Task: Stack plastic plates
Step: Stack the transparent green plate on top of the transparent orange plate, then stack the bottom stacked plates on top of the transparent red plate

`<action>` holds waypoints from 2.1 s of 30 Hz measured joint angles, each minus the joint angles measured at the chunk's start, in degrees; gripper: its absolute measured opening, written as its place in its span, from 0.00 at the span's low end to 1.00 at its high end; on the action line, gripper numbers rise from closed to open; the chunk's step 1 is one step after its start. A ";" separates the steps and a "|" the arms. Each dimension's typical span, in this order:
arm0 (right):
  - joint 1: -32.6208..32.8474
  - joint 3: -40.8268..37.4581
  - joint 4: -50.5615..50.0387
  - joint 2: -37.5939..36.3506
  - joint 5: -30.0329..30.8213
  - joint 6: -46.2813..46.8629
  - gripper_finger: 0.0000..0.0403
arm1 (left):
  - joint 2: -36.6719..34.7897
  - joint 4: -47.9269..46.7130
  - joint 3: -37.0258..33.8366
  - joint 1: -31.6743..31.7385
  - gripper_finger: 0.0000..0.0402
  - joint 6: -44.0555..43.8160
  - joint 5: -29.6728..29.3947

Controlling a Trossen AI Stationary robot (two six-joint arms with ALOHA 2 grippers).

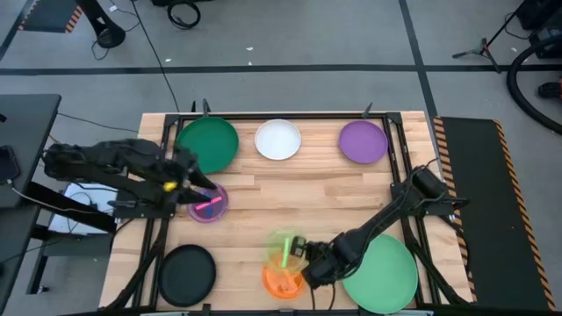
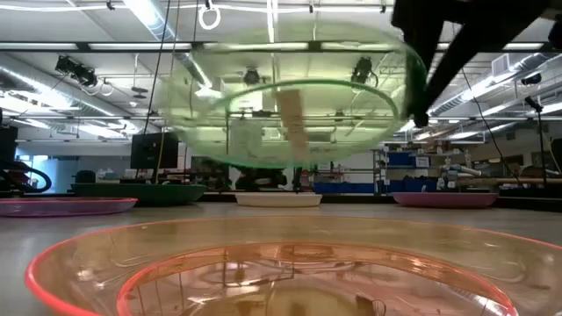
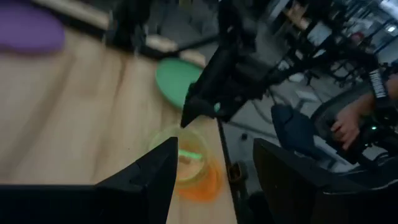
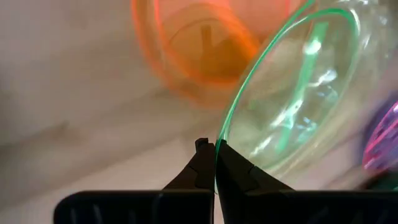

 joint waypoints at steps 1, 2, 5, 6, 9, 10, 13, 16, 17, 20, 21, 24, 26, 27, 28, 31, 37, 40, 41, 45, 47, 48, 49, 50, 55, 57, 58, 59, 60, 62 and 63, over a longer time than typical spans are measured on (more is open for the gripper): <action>0.07 1.36 0.92 1.07 0.15 -0.59 0.02 | 1.53 0.00 -0.02 -0.28 0.54 -1.34 -0.02; 0.12 2.69 1.66 2.02 0.32 -0.69 0.02 | 3.13 0.01 -0.02 -0.46 0.54 -2.46 -0.02; 0.59 6.66 3.68 4.53 1.82 -1.39 0.02 | 6.97 -0.67 -0.04 -0.79 0.54 -5.81 -0.01; 0.75 7.72 4.16 5.34 1.74 -1.59 0.02 | 7.99 -0.85 -0.04 -1.04 0.54 -6.28 -0.11; 1.85 9.72 4.28 7.30 -0.45 -0.51 0.02 | 10.57 -2.01 -0.04 -2.24 0.54 -8.24 -1.18; 2.31 9.73 4.16 7.68 -1.51 -0.24 0.02 | 11.39 -2.00 -0.04 -2.73 0.54 -8.80 -1.58; 3.55 9.48 2.66 8.39 -2.78 -0.09 0.02 | 13.62 -1.81 -0.04 -4.40 0.54 -10.49 -2.52; 4.21 8.65 1.70 8.22 -3.02 1.95 0.02 | 15.49 -0.66 -0.04 -6.37 0.54 -12.48 -3.27; 4.25 8.58 0.38 8.25 -2.61 3.25 0.02 | 15.97 -0.23 -0.04 -7.06 0.54 -13.04 -3.47; 4.38 8.51 -2.45 8.26 -2.09 5.33 0.02 | 17.30 1.43 -0.05 -8.81 0.54 -13.11 -4.39; 4.34 8.53 -2.65 8.26 -2.09 5.91 0.02 | 17.72 1.98 -0.06 -9.47 0.54 -13.08 -4.88; 4.36 8.53 -2.77 8.26 -3.02 6.16 0.02 | 18.44 6.56 -0.06 -11.60 0.54 -9.71 -6.37; 4.40 8.53 -2.72 8.26 -3.60 6.23 0.02 | 18.43 11.22 -0.06 -12.94 0.54 -7.45 -8.05; 4.42 8.53 -2.68 8.26 -4.05 6.49 0.02 | 18.41 13.37 -0.06 -13.38 0.54 -7.26 -8.97; 4.45 8.53 -2.49 8.26 -4.79 7.08 0.03 | 18.40 15.39 -0.06 -13.67 0.54 -7.18 -9.84; 4.47 8.53 -1.02 8.26 -5.08 11.41 0.06 | 18.40 20.15 -0.05 -13.92 0.54 -6.43 -12.64; 5.31 8.52 2.36 8.26 -3.12 17.33 0.20 | 20.14 21.57 -0.04 -13.83 0.54 -5.91 -23.37; 6.22 8.53 1.15 8.26 -0.72 16.92 0.29 | 22.31 23.24 -0.04 -14.97 0.54 -7.73 -25.23; 6.49 8.53 0.26 8.26 0.57 17.18 0.32 | 23.28 23.78 0.01 -15.63 0.54 -8.86 -25.76; 8.04 8.66 -3.08 7.34 8.56 21.17 0.41 | 28.35 24.62 0.00 -18.77 0.54 -13.76 -28.67; 9.21 8.66 -4.46 5.89 10.39 23.89 0.45 | 30.86 23.84 0.00 -19.73 0.54 -17.73 -29.33; 9.70 8.66 -4.82 4.94 10.35 26.39 0.46 | 32.19 23.09 0.00 -19.87 0.54 -20.41 -29.38; 10.19 8.69 -4.99 3.88 10.35 29.88 0.46 | 33.59 21.69 0.00 -19.90 0.54 -23.17 -29.32; 10.60 8.75 -5.09 2.88 10.40 34.37 0.47 | 35.01 20.01 0.00 -19.87 0.54 -26.20 -29.03; 12.01 8.77 -5.49 -0.67 13.19 55.56 0.47 | 42.43 14.83 -0.02 -18.88 0.54 -36.35 -23.24; 12.62 8.77 -5.63 -1.15 14.97 60.19 0.47 | 45.57 15.34 -0.02 -18.76 0.54 -37.83 -21.14; 12.91 8.79 -5.69 -1.25 15.61 61.87 0.47 | 47.08 16.09 -0.02 -18.76 0.54 -38.63 -20.50; 13.11 8.79 -5.85 -1.25 15.93 63.10 0.47 | 48.49 16.81 -0.01 -18.77 0.54 -39.27 -19.89; 13.22 8.77 -6.00 -1.25 15.96 63.88 0.47 | 49.75 17.00 0.00 -19.00 0.54 -40.28 -19.47; 13.43 8.77 -5.92 -1.25 15.94 64.80 0.47 | 52.12 16.69 -0.02 -19.43 0.54 -41.96 -19.22; 13.54 8.77 -5.92 -1.25 15.94 64.94 0.47 | 53.10 16.81 -0.02 -19.57 0.54 -42.68 -19.17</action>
